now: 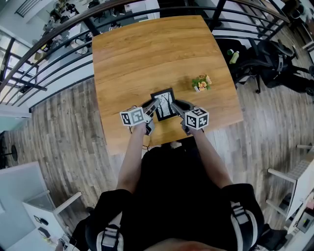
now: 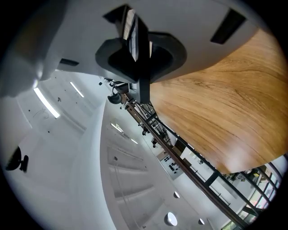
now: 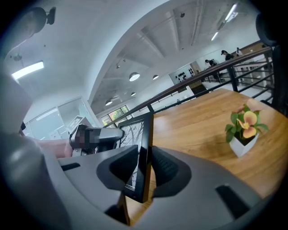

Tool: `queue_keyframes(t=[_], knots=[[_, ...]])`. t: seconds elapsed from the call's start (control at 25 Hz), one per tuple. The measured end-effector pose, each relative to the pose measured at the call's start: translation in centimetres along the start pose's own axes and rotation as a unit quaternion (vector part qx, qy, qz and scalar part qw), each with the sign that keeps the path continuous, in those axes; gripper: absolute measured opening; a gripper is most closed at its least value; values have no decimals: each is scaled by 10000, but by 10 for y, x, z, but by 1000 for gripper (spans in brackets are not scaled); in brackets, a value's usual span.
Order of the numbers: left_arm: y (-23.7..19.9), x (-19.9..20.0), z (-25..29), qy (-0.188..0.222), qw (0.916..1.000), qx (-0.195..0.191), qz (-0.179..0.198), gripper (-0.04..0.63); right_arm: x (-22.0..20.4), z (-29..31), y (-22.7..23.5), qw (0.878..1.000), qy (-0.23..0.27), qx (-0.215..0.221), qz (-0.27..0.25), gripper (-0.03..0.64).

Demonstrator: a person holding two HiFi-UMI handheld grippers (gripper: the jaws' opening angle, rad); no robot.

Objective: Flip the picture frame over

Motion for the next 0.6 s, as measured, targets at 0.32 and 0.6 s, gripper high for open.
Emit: queue_keyframes(t=[0.32, 0.6], knots=[[-30, -25, 5, 47, 9996, 261, -140, 86, -21, 5, 12, 9987, -207, -464, 16, 101], [-48, -43, 10, -257, 9971, 720, 56, 115, -45, 15, 24, 9964, -458, -708, 124, 100]])
Point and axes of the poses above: the fingertips, and each gripper's own axes: z forward along the fingers, y to its right, x out of its top, the point moved 3 cm from there along -z, backward along the fingers, and after that the axes turned 14 degrees about -x, right-handed, at the moved point
